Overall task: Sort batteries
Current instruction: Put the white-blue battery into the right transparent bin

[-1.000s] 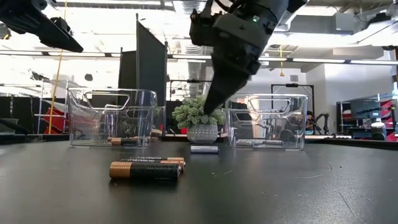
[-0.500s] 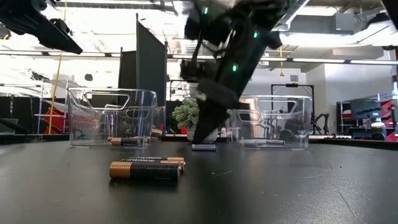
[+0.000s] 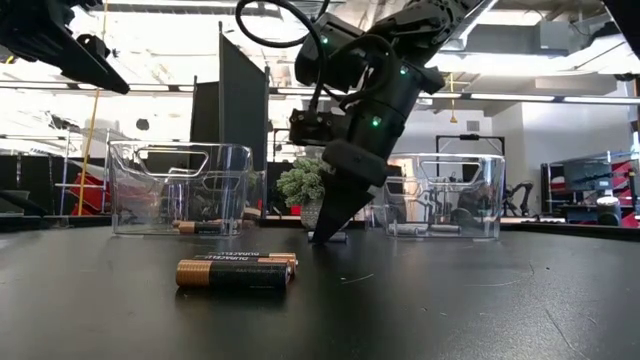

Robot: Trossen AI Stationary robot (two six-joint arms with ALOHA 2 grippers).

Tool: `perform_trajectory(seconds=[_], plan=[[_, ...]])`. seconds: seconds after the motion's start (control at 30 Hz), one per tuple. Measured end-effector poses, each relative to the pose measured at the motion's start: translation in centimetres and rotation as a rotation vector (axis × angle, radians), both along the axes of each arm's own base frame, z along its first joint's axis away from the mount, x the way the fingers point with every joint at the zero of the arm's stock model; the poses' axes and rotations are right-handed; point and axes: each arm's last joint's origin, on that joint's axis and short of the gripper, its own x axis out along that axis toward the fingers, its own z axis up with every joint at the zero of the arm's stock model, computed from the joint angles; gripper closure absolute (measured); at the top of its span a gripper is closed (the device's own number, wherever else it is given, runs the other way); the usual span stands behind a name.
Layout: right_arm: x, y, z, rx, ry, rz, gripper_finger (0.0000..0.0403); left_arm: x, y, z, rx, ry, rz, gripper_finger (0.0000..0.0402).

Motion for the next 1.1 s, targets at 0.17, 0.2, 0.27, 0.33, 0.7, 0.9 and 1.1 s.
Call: perform_trajectory(seconds=[0.17,0.2,0.27,0.33,0.7,0.9,1.1], plan=[[0.0,0.5,-0.5,0.039,0.015,0.031,0.0292,0.0,0.0,0.0,0.005,0.006,0.000,0.0156],[0.0,0.6,-0.5,0.039,0.016,0.035,0.0303,-0.1,0.1,-0.1,0.009,0.011,0.001,0.0156],[0.0,0.8,-0.6,0.040,0.016,0.040,0.0322,-0.1,0.1,-0.2,0.015,0.018,0.000,0.0156],[0.0,0.9,-0.6,0.042,0.018,0.047,0.0335,-0.1,0.1,-0.2,0.015,0.019,0.001,0.0156],[-0.1,1.3,0.3,0.051,-0.007,0.056,0.0352,-0.1,0.1,-0.2,0.015,0.018,0.001,0.0156],[-0.6,1.6,2.4,0.090,-0.053,0.071,0.0352,-0.1,0.1,-0.1,0.015,0.018,0.001,0.0156],[-1.0,1.4,5.6,0.100,-0.143,0.024,0.0353,-0.1,0.1,-0.1,0.010,0.016,0.003,0.0156]])
